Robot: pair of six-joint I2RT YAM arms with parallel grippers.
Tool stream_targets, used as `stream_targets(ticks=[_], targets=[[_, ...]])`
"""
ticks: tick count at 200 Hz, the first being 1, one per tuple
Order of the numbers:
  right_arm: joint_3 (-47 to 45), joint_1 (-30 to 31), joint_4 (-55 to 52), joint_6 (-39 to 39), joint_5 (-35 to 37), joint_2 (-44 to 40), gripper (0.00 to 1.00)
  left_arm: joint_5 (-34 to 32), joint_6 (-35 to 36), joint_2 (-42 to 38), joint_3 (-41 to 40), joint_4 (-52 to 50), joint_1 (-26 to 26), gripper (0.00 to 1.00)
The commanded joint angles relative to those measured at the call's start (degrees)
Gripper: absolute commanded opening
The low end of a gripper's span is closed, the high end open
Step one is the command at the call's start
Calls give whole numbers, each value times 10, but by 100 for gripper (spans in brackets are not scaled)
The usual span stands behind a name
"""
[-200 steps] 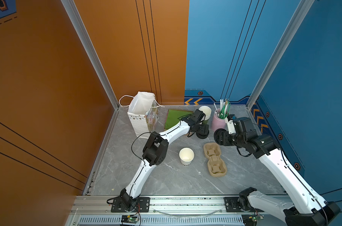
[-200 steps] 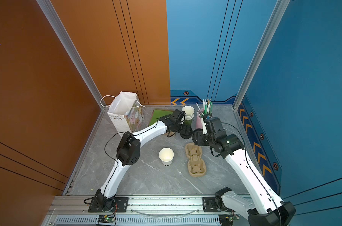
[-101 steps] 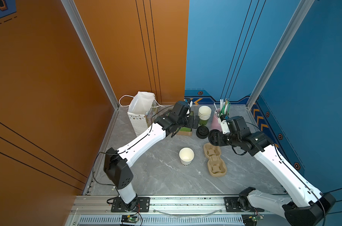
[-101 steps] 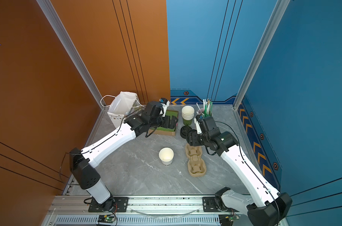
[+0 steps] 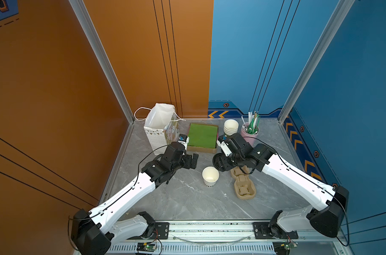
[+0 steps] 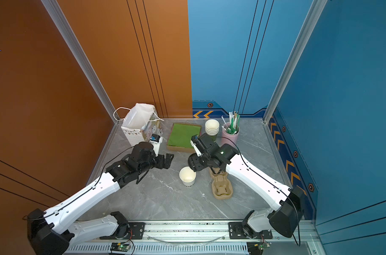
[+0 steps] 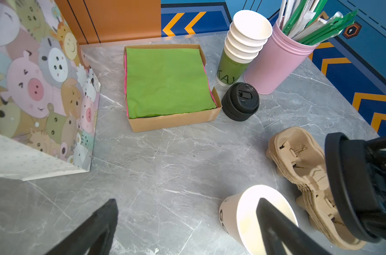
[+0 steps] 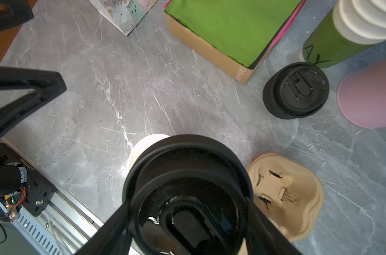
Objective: Pack a coffee takeout order
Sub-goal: Close the lid on the coffee cup.
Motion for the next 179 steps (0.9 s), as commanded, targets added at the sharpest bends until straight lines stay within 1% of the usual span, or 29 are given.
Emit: stream_targets(ticks=[1,33,76,110,150,179], targets=[[18,3,-7,-8,5,13,74,-4,-2,-30,-31,7,11,98],[23,10,-18,-7,6,31,74,-6,-22,-53,-60,7,23,98],[30,23,-35,-12,12,51,74,-7,-41,-40,-65,5,40,98],[44,35,-52,-18,19,70,74,-6,-45,-35,-71,14,41,98],[66,49,-70,-19,24,91,74,-21,-58,-36,-101,34,44,98],[74,57,-80,-22,25,105,74,-11,-70,-36,-118,58,45,98]])
